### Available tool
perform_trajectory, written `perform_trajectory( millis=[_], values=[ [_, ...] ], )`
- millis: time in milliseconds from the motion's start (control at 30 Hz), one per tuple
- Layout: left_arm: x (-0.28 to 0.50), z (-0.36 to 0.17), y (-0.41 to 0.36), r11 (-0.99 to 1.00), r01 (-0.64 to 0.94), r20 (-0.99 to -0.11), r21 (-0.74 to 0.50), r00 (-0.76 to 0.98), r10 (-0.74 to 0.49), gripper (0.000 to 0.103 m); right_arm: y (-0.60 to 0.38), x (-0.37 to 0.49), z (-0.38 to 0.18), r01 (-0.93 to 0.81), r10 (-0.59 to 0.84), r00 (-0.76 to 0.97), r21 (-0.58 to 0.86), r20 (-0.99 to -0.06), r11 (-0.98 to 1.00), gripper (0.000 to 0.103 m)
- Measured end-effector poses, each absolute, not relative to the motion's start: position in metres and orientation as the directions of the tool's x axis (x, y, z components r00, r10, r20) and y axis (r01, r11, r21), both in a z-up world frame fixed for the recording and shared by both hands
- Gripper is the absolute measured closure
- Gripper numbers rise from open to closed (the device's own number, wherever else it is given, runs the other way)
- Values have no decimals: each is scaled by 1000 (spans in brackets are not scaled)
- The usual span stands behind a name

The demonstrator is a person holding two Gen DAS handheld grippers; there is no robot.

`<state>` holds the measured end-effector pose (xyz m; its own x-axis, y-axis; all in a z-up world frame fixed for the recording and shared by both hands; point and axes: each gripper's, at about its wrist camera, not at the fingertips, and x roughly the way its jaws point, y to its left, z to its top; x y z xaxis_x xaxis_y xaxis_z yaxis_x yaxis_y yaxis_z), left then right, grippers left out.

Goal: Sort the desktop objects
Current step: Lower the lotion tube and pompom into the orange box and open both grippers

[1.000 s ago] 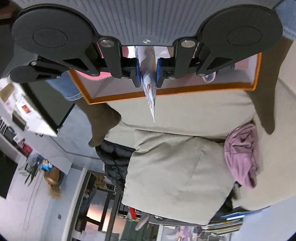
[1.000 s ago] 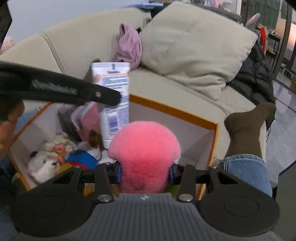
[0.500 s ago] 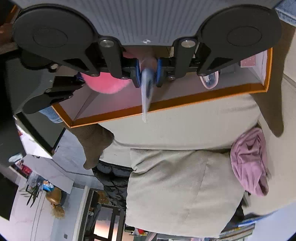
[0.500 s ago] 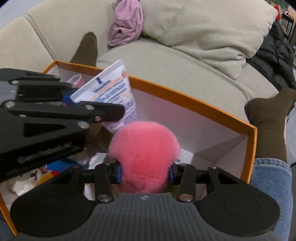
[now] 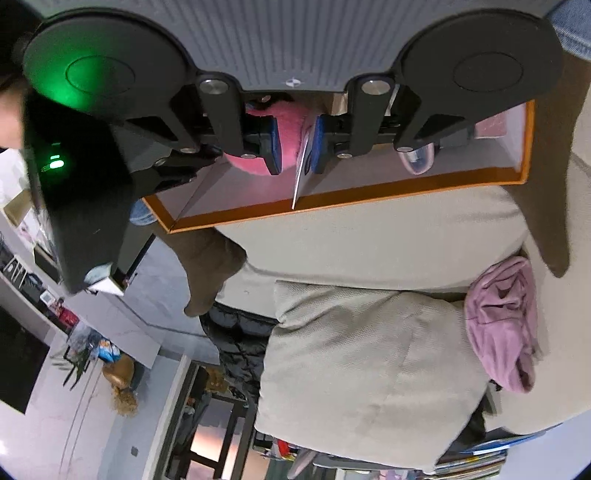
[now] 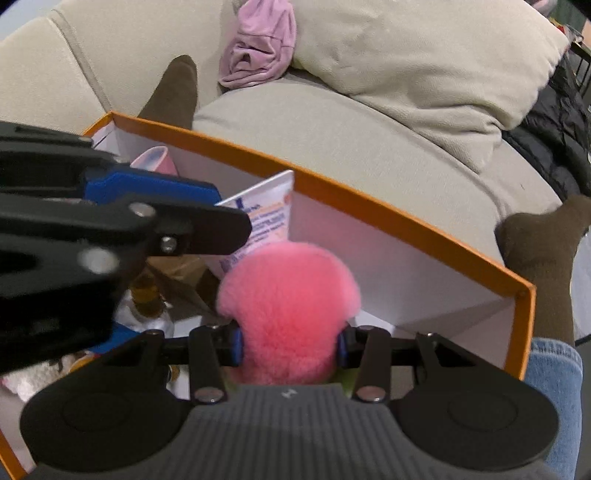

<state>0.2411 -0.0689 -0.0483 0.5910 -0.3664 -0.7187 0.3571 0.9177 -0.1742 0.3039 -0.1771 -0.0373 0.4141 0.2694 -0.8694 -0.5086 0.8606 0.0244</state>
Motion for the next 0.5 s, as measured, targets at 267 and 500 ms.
perform_trajectory(
  millis=[267,500],
  values=[
    [207,-25,-41,933,305,-725,-192,597,-344,84,-180,286,-32,-523,326,332,115,-885,845,56],
    [181,-30,-14,954,217,-746,-205,596,-296,84,-179,279,-33,-497,380,297,198,-876,845,44]
  ],
)
